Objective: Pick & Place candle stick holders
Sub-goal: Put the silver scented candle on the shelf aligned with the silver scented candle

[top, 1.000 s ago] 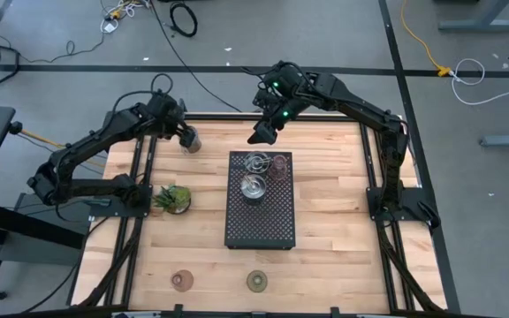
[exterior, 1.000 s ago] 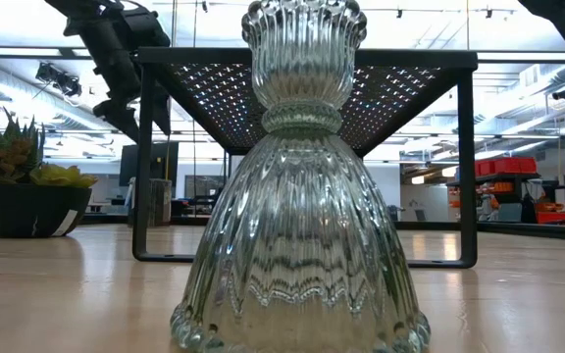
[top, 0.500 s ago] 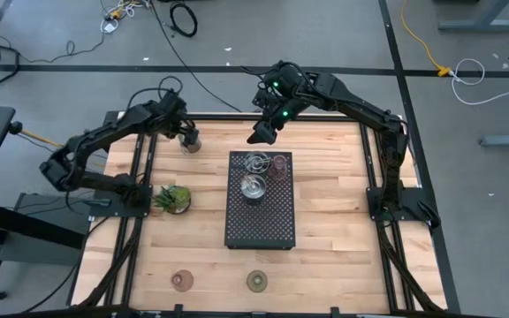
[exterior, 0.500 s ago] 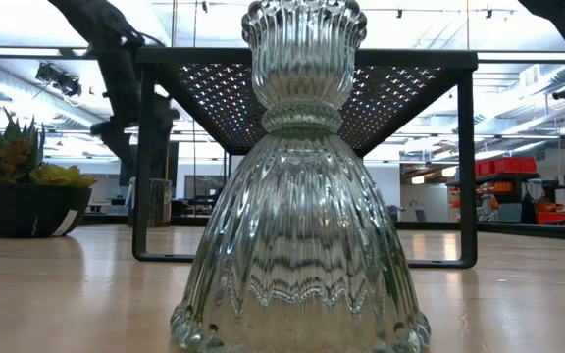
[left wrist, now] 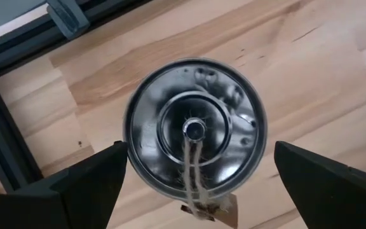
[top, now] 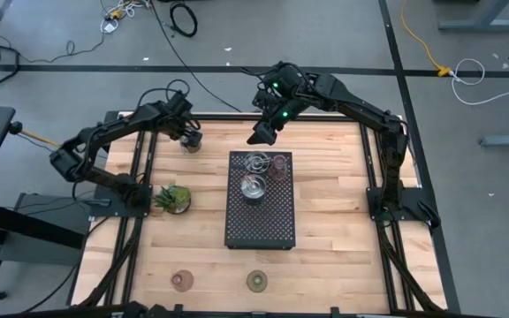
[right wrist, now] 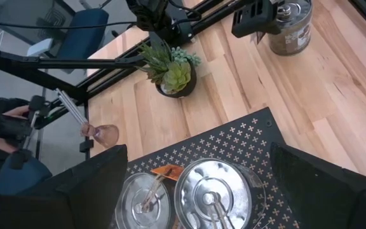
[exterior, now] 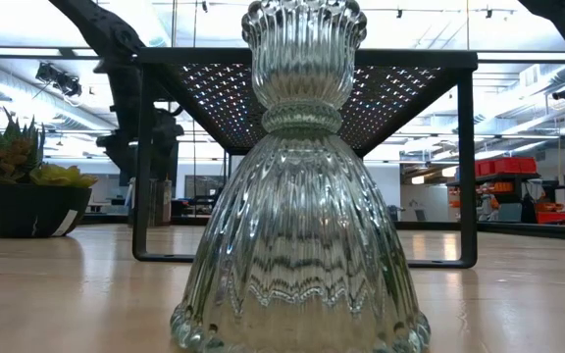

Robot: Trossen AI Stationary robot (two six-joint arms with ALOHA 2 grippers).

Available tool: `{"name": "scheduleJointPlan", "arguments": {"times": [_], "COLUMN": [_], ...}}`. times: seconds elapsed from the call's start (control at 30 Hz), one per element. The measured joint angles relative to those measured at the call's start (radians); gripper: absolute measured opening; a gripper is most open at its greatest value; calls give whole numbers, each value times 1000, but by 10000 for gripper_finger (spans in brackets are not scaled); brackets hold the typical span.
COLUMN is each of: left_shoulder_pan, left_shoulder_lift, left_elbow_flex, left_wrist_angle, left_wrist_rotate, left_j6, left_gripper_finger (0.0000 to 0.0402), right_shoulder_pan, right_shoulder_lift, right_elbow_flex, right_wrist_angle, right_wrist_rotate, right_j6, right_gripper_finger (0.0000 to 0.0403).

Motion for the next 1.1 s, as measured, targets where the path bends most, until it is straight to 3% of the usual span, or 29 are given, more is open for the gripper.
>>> {"name": "scheduleJointPlan", "arguments": {"times": [0.77, 1.1], "left_shoulder_pan": [0, -8], "left_shoulder_lift": [12, 142], "left_elbow_flex": [0, -1], "left_wrist_angle": [64, 64], "left_wrist_rotate": [-41, -3], "left_j6": [6, 4], "left_gripper_finger": [399, 399], "right_shoulder_pan": [13, 13], "right_shoulder_lift": [0, 0], "right_elbow_flex": [0, 0], "right_wrist_angle": [-1, -2], "right_wrist_rotate": [0, 0], "right_j6": [-3, -3], "right_gripper_finger": [382, 382]}}
